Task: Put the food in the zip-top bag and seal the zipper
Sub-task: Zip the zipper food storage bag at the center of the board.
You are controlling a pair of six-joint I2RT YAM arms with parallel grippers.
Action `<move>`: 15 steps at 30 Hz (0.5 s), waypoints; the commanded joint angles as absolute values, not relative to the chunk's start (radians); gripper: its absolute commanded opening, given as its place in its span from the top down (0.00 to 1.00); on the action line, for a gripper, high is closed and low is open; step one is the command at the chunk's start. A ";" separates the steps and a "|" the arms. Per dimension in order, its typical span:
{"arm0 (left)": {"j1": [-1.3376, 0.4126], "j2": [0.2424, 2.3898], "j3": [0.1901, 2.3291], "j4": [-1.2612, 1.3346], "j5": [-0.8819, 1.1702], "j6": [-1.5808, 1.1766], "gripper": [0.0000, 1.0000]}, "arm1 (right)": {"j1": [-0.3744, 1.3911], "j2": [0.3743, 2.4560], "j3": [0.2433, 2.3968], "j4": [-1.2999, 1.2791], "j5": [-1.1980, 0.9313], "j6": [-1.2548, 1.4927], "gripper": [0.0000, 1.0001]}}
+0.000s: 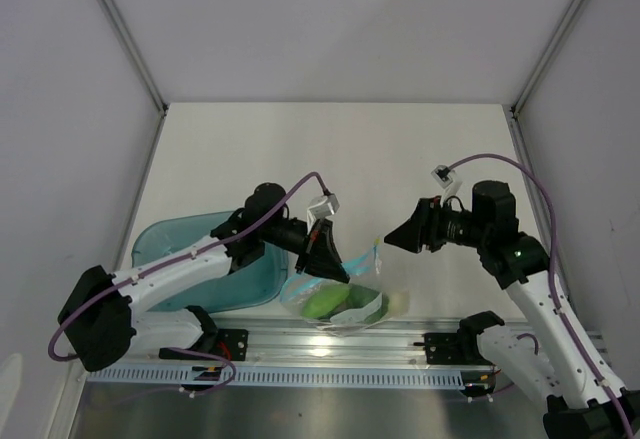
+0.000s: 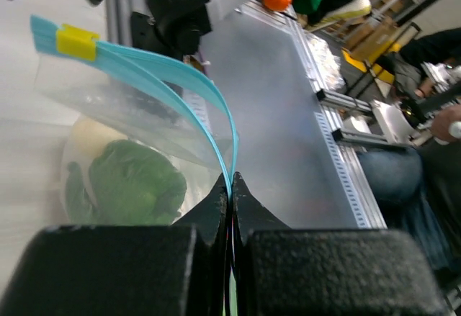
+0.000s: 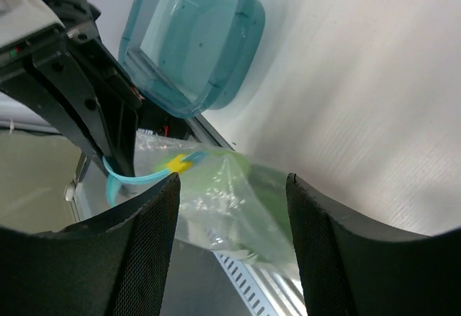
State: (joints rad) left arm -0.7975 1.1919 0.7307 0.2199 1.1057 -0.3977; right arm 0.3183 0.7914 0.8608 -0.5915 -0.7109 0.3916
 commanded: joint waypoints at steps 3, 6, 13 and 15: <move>-0.769 1.196 0.684 0.539 1.319 -0.529 0.99 | 0.321 0.733 0.730 -0.348 -0.813 0.414 0.37; -0.746 1.212 0.637 0.761 1.368 -0.662 0.99 | 0.340 0.724 0.651 -0.229 -0.883 0.448 0.37; -0.709 1.402 0.574 1.612 1.436 -1.228 0.99 | 0.462 0.701 0.606 -0.103 -0.925 0.426 0.37; -0.710 1.471 0.603 1.615 1.442 -1.301 0.99 | 0.482 0.700 0.594 -0.040 -0.953 0.451 0.37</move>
